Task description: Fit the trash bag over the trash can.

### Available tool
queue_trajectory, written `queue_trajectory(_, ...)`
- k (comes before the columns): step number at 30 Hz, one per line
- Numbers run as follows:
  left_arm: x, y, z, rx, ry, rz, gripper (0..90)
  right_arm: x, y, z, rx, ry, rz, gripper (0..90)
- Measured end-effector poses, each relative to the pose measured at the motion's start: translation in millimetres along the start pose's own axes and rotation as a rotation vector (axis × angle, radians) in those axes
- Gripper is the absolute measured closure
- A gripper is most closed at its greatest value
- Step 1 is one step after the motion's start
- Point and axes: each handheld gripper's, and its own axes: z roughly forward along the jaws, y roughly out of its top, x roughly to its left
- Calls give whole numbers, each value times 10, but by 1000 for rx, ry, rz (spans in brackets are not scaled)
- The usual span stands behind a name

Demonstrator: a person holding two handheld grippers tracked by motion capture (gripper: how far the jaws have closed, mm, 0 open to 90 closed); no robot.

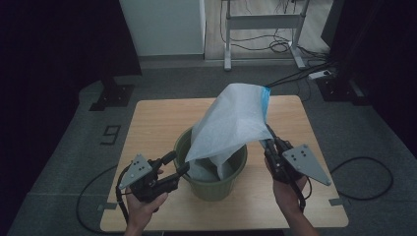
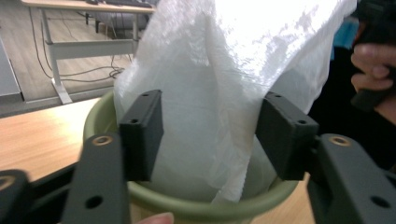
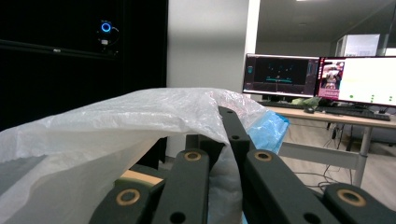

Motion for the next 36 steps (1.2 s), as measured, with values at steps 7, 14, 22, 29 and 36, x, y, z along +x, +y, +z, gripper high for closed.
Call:
queue_trajectory(7, -3, 106, -38, -39, -48, -42, 299, -74, 26, -30, -4, -17, -18, 885)
queue_trajectory(14, 16, 133, 12, -29, -59, -70, 272, -100, -20, -26, 9, -16, -8, 885)
queue_trajectory(22, 25, 232, 272, 19, -123, -99, 209, 122, -64, 28, 8, 54, -57, 885)
queue_trajectory(29, -130, 184, 185, 6, -139, -36, 140, 154, -80, 40, 22, 70, -55, 885)
queue_trajectory(36, -260, 210, 228, 30, -85, 42, 111, 235, -69, 55, 28, 91, -63, 885)
